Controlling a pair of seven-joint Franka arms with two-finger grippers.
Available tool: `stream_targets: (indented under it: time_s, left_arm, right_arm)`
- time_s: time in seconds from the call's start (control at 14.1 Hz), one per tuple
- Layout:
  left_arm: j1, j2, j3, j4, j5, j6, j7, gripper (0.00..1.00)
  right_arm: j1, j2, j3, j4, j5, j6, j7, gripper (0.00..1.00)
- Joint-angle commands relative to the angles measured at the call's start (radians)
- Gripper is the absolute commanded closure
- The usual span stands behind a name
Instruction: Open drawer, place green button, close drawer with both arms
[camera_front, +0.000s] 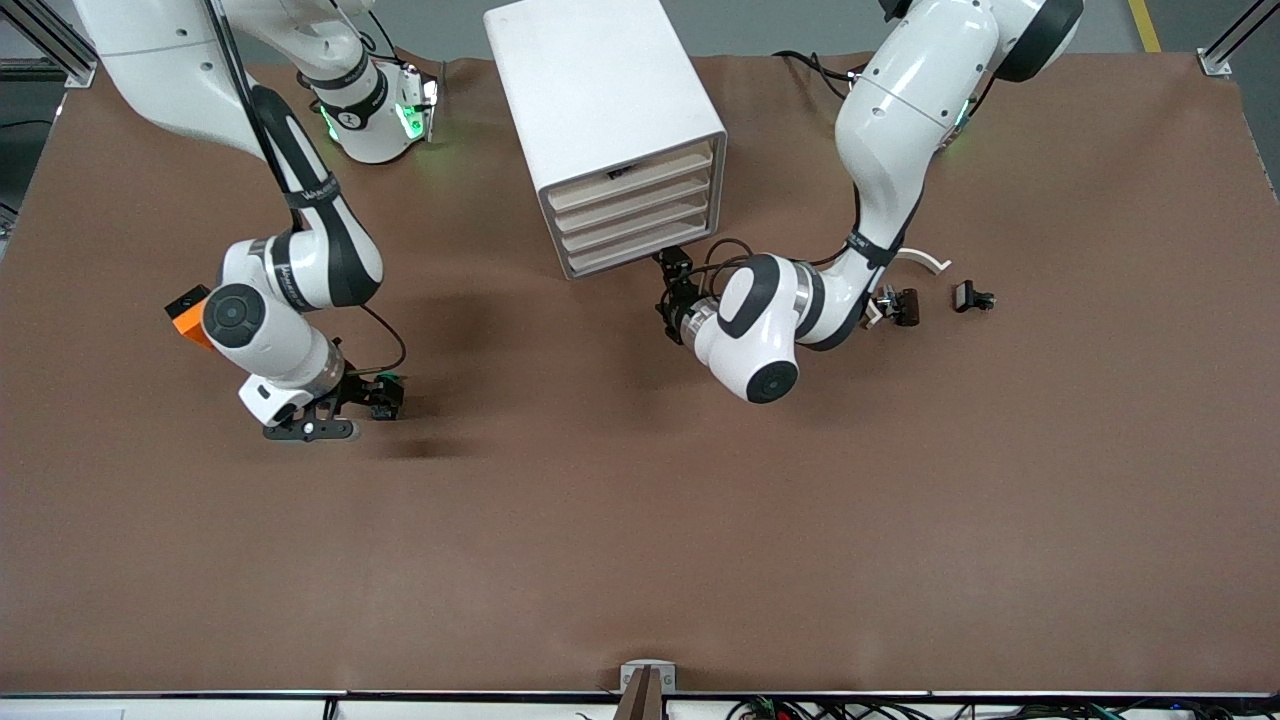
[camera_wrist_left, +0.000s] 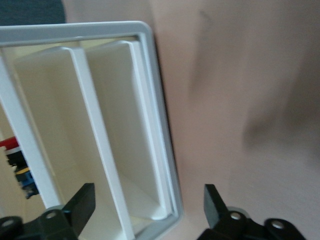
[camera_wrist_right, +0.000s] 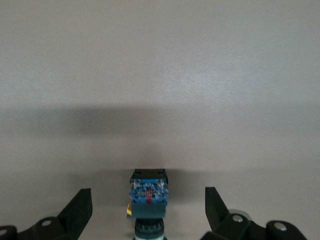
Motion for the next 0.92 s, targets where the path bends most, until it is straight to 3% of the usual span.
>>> stream_targets:
  time_s: [0.0, 0.07, 0.71, 0.78, 0.85]
  left_arm:
    - [-0.015, 0.009, 0.005, 0.017, -0.038, -0.068, -0.023, 0.18]
    - [-0.024, 0.012, 0.005, 0.017, -0.055, -0.070, -0.031, 0.25]
    - [-0.079, 0.052, 0.005, 0.018, -0.096, -0.070, -0.115, 0.31]
    - [-0.087, 0.052, 0.005, 0.017, -0.098, -0.070, -0.115, 0.32]
    - [-0.090, 0.058, 0.005, 0.017, -0.098, -0.070, -0.115, 0.32]
  right_arm:
    - [0.006, 0.030, -0.004, 0.003, -0.007, 0.025, 0.017, 0.00]
    - [0.004, 0.040, -0.004, 0.004, -0.007, 0.025, 0.017, 0.00]
    - [0.023, 0.061, -0.003, -0.010, -0.007, -0.003, 0.017, 0.00]
    - [0.024, 0.063, -0.004, -0.010, -0.007, -0.003, 0.017, 0.02]
    - [0.024, 0.069, -0.003, -0.008, -0.007, -0.003, 0.015, 0.15]
